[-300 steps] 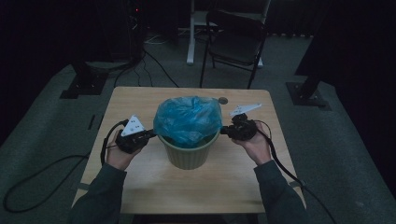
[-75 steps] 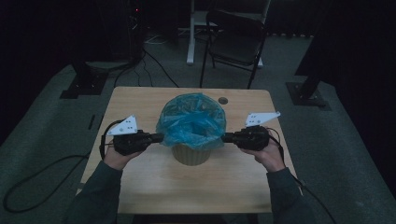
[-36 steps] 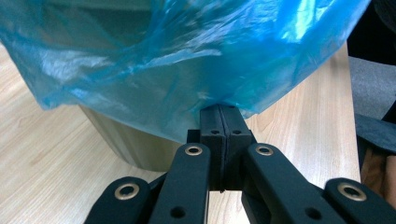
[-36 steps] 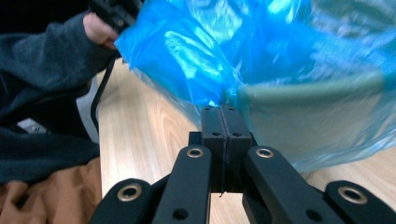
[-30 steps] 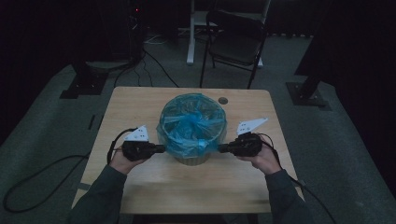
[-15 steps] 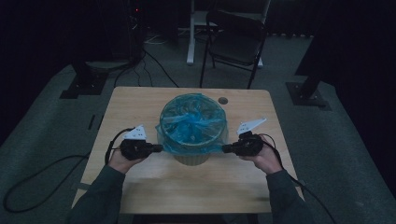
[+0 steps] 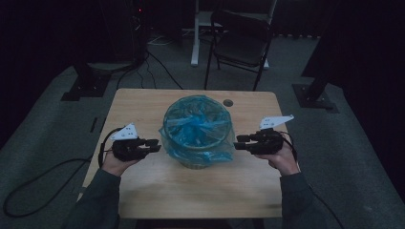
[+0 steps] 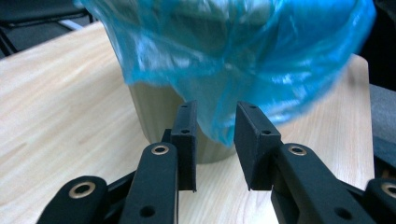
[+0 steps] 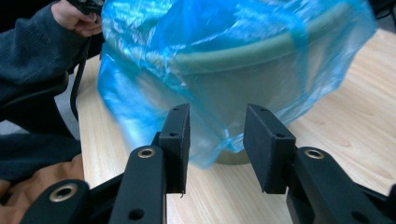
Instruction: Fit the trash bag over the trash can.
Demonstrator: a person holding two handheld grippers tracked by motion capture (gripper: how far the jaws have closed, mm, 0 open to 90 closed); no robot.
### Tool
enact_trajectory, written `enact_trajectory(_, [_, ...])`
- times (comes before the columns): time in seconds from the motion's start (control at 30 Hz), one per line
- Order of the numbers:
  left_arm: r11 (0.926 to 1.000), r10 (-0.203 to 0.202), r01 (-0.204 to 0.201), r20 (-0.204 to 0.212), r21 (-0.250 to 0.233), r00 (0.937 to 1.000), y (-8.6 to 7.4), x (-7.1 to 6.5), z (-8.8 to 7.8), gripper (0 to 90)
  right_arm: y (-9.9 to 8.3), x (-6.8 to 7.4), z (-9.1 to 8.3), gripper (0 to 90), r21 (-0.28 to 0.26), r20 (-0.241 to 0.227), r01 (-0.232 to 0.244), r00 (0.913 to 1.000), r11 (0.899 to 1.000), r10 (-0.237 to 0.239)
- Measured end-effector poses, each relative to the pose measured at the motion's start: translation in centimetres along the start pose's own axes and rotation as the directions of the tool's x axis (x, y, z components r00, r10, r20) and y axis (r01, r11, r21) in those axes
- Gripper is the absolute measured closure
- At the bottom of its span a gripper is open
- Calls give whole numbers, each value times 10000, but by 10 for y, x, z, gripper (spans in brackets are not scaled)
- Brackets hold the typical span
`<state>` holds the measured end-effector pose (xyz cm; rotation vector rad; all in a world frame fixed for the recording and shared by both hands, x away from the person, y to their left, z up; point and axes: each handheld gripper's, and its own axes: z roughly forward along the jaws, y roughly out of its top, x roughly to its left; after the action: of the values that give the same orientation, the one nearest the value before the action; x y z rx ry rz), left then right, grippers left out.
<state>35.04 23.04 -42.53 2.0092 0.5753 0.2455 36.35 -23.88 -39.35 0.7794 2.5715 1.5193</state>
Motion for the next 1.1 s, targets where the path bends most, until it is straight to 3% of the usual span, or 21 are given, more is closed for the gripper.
enact_trajectory(0.53, [9989,2,-18,-332,-460,9994,21,5,-4,701,18,-5,0,619,-694,967,-361,9944,9969,427])
enact_trajectory(0.77, [9975,34,-72,-534,-698,9986,37,8,-4,701,28,-13,4,682,-1162,1423,-540,9873,9918,704])
enact_trajectory(1.1, [9954,-286,195,-973,-936,9948,52,20,7,692,45,-27,16,706,-1283,1954,-726,9759,9891,969])
